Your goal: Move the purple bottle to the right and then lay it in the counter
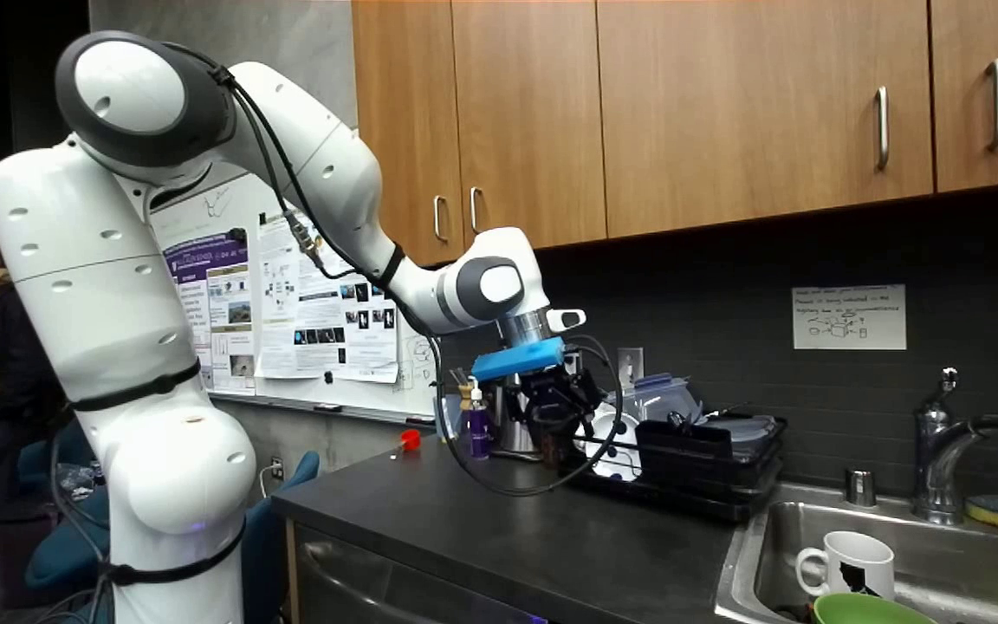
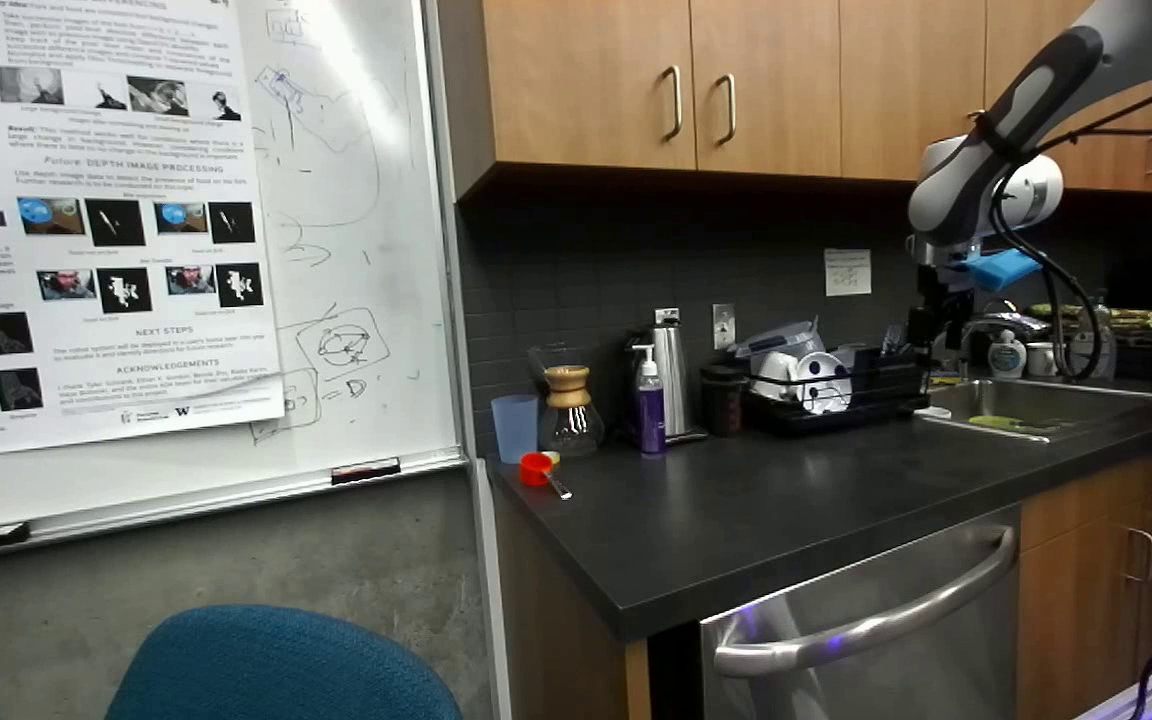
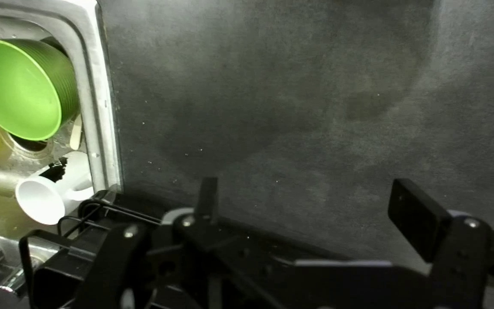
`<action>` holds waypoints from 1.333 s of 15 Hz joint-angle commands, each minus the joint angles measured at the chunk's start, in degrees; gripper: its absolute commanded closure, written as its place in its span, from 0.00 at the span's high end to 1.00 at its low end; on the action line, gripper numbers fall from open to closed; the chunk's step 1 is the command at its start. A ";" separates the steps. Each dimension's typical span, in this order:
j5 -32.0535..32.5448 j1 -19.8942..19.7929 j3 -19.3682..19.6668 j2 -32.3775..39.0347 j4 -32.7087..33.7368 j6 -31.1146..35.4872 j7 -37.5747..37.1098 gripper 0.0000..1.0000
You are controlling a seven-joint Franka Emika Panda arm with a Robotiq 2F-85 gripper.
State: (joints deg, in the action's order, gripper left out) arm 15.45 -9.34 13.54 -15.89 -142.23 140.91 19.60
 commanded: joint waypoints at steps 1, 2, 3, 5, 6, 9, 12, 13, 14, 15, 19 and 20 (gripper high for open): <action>0.34 0.33 -2.05 -2.83 -1.79 2.47 -1.04 1.00; 0.05 0.61 -2.47 -3.65 -2.32 3.40 -0.91 1.00; -0.38 1.13 -2.76 -4.69 -3.06 4.61 -0.26 1.00; -0.64 2.01 -3.45 -5.87 -3.94 6.10 0.21 1.00; -0.87 2.53 -3.70 -6.32 -4.34 6.92 0.32 1.00; -0.57 3.98 -4.49 -7.24 -5.75 10.27 0.56 1.00; 1.56 4.09 -6.33 -6.32 -6.51 15.97 -0.81 1.00; 1.96 4.16 -6.78 -5.92 -6.66 17.80 -0.53 1.00; 2.34 4.06 -7.56 -5.35 -6.44 19.05 -0.92 1.00; 2.73 3.97 -8.16 -4.91 -6.22 20.20 -0.98 1.00; 4.56 3.29 -10.58 -4.22 -5.29 23.04 -2.17 1.00; 4.78 3.38 -11.00 -4.12 -5.10 23.36 -2.42 1.00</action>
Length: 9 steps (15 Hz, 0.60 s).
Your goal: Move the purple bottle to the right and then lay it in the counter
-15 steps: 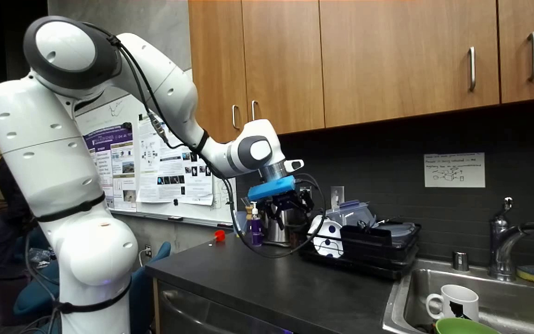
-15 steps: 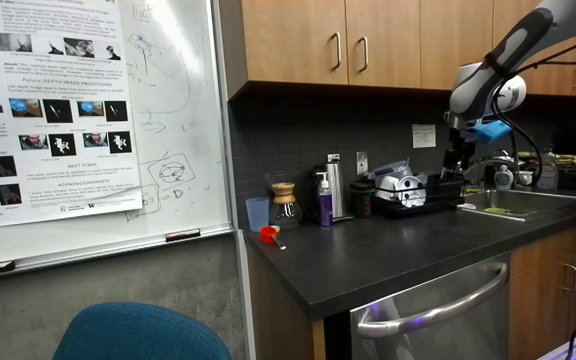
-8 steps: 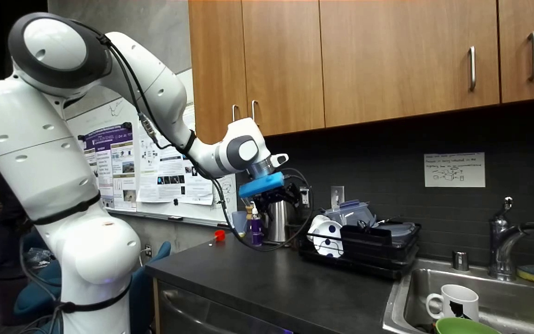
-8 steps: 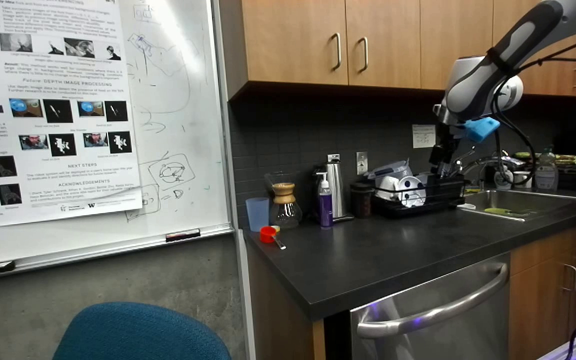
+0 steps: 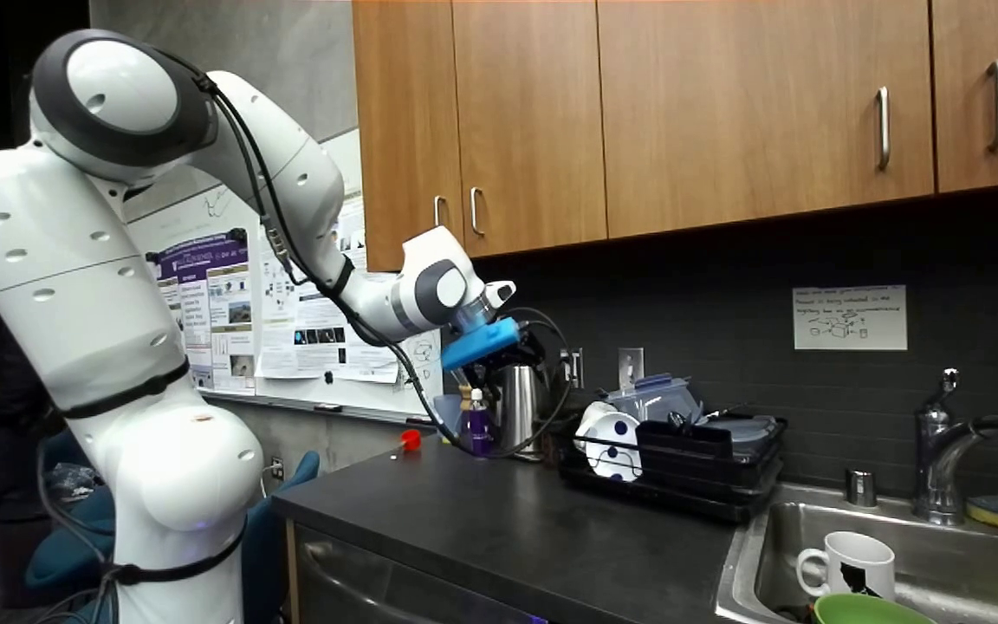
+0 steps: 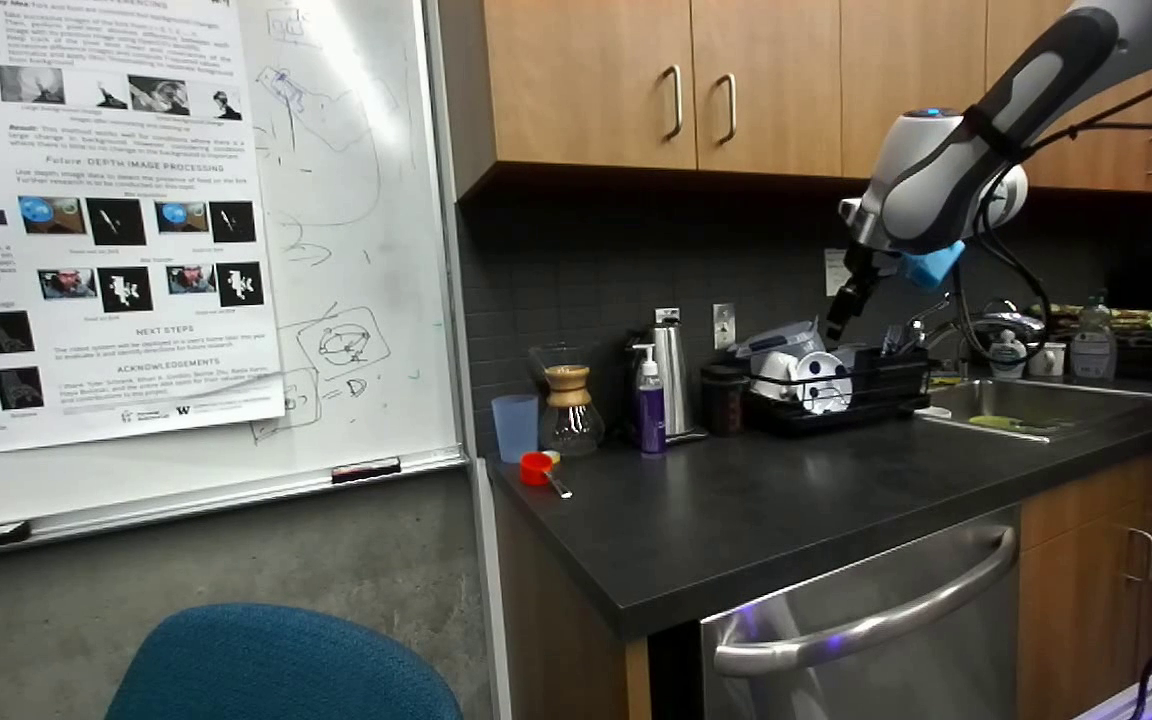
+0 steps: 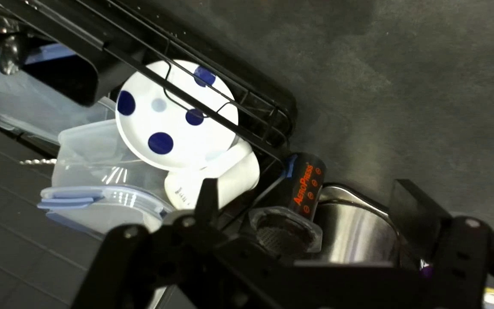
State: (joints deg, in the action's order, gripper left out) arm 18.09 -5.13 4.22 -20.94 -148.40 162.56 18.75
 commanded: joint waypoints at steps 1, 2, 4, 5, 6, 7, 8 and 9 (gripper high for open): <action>2.34 -0.72 -2.18 1.17 1.23 2.13 -1.89 1.00; 2.36 -0.52 -2.58 1.46 1.32 2.61 -2.05 1.00; 2.50 -0.10 -3.60 2.20 1.39 3.38 -2.22 1.00; 2.48 0.21 -4.09 2.61 1.37 3.54 -2.09 1.00; 2.13 0.74 -4.39 3.07 1.42 3.49 -1.78 1.00; 1.80 1.34 -4.55 3.44 1.44 3.35 -1.34 1.00; 1.63 1.84 -4.80 3.92 1.50 3.14 -1.21 1.00; 1.40 2.49 -4.82 4.35 1.48 3.14 -0.89 1.00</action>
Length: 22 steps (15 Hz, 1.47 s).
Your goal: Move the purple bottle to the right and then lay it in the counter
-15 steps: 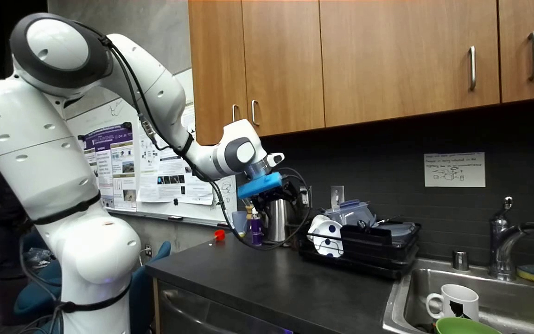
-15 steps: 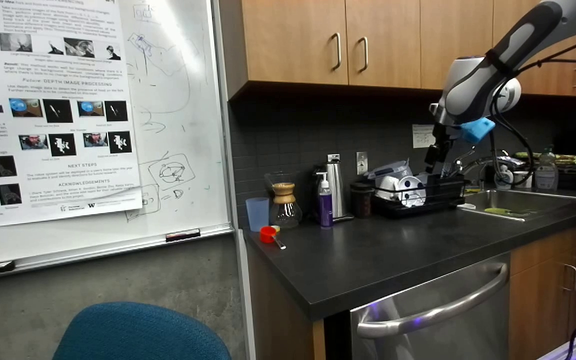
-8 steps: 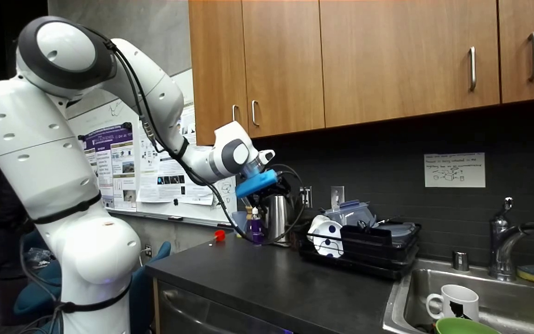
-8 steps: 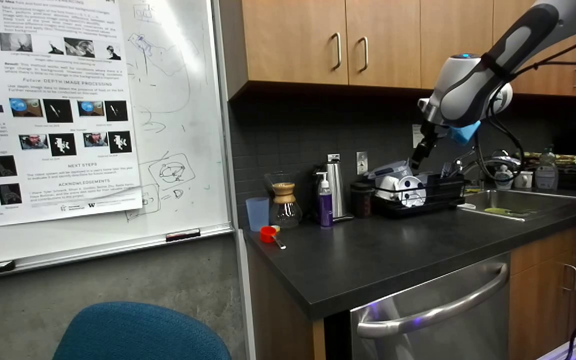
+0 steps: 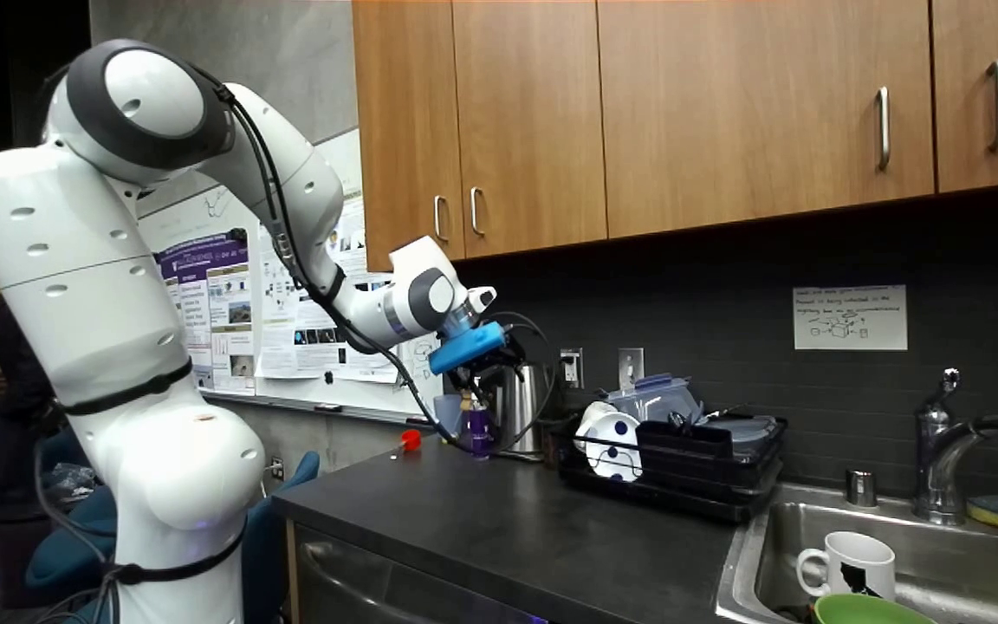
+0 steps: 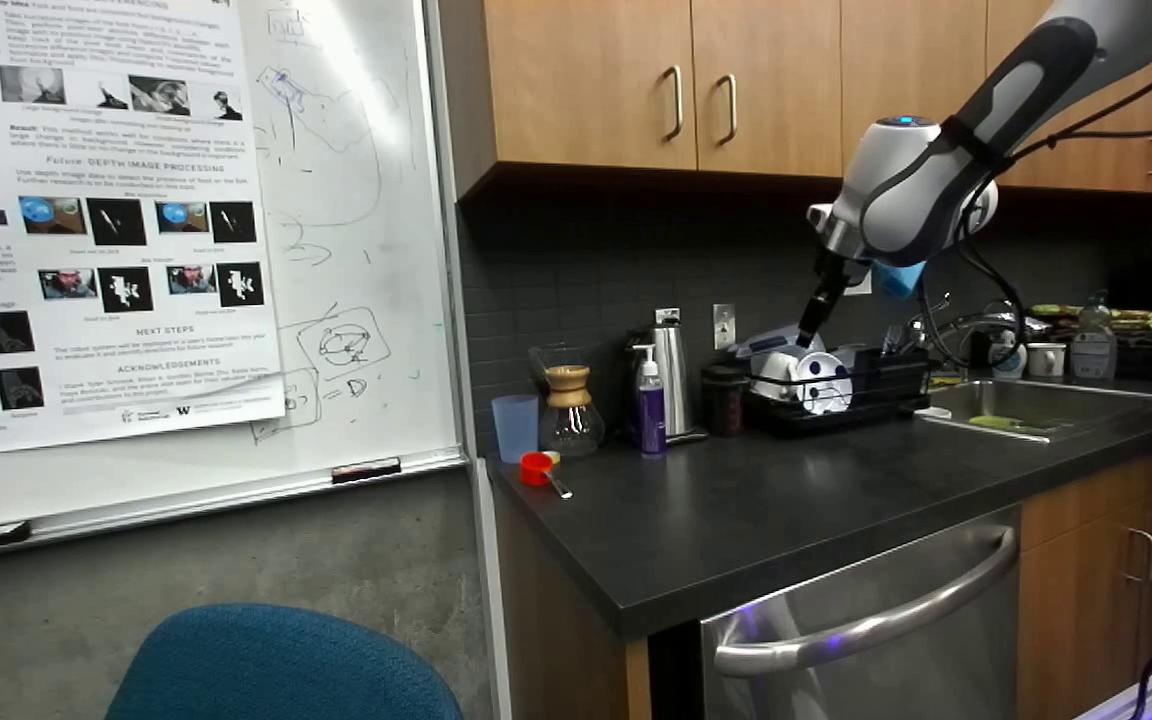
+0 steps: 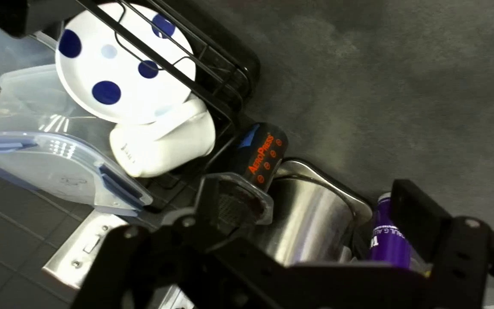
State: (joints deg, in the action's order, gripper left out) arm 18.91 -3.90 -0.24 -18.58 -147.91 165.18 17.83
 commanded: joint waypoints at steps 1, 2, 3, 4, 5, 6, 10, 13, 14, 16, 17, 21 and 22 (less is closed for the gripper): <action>0.16 2.06 -0.31 2.43 1.02 0.37 0.39 1.00; -0.46 3.00 -0.08 2.83 1.04 0.15 0.92 1.00; -0.86 3.79 0.10 3.41 1.13 0.18 1.39 1.00; -1.02 4.32 0.07 3.84 1.25 0.05 1.48 1.00; -1.29 4.89 0.18 4.33 1.39 0.01 1.77 1.00; -2.66 6.39 0.81 4.86 1.48 -0.09 3.24 1.00; -4.75 9.08 0.20 5.73 2.46 -0.57 5.04 1.00; -4.81 10.57 -0.75 6.33 3.95 -1.31 4.90 1.00; -4.36 10.74 -1.14 6.53 4.37 -1.42 4.63 1.00; -3.95 11.06 -1.57 6.35 4.51 -1.49 4.90 1.00; -3.67 10.29 -1.73 5.82 3.22 -0.37 3.19 1.00; -3.64 10.48 -2.03 5.88 3.42 -0.45 3.37 1.00; -3.67 10.49 -1.99 5.89 3.41 -0.44 3.52 1.00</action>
